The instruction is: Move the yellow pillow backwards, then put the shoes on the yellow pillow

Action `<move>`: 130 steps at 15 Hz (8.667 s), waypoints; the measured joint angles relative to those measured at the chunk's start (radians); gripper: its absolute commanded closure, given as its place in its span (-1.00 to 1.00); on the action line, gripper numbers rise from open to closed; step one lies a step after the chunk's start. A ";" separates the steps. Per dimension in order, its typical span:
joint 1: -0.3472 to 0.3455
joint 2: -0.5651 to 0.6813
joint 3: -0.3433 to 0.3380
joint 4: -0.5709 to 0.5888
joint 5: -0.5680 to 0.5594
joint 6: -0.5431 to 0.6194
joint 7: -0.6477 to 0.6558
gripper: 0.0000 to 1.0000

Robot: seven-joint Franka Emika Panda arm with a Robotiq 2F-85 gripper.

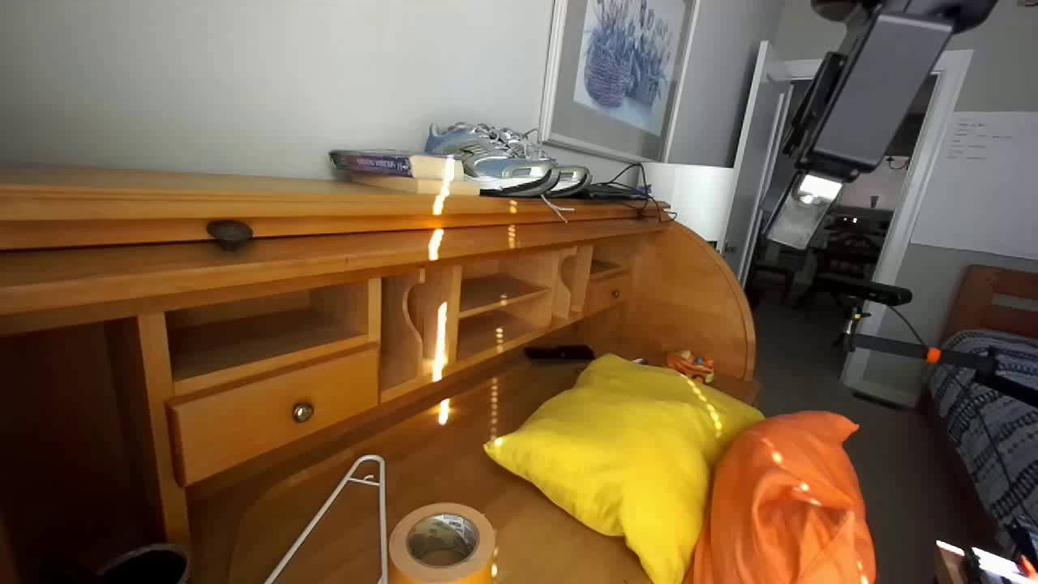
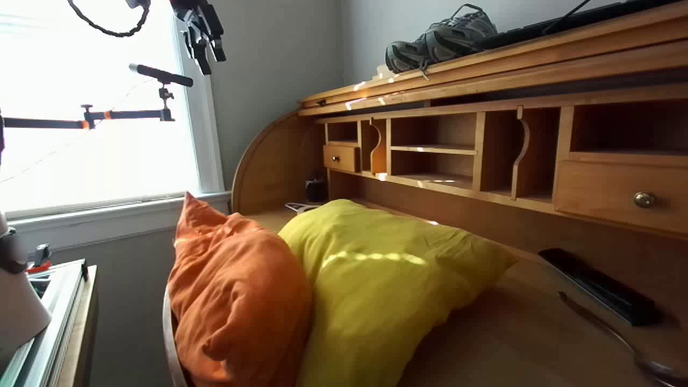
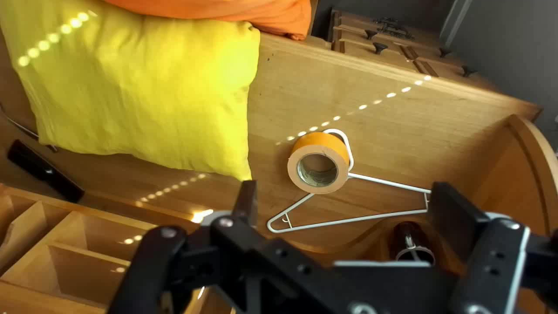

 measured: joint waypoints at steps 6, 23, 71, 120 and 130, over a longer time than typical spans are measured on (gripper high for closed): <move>0.000 0.000 0.000 0.000 0.000 0.000 0.000 -1.00; -0.124 0.026 -0.267 -0.077 -0.030 0.062 -0.001 -1.00; -0.209 0.404 -0.533 -0.260 -0.038 0.544 -0.683 -1.00; -0.209 0.756 -0.412 -0.073 0.598 1.002 -0.894 0.98; -0.209 0.836 -0.355 0.082 0.703 1.108 -0.896 0.98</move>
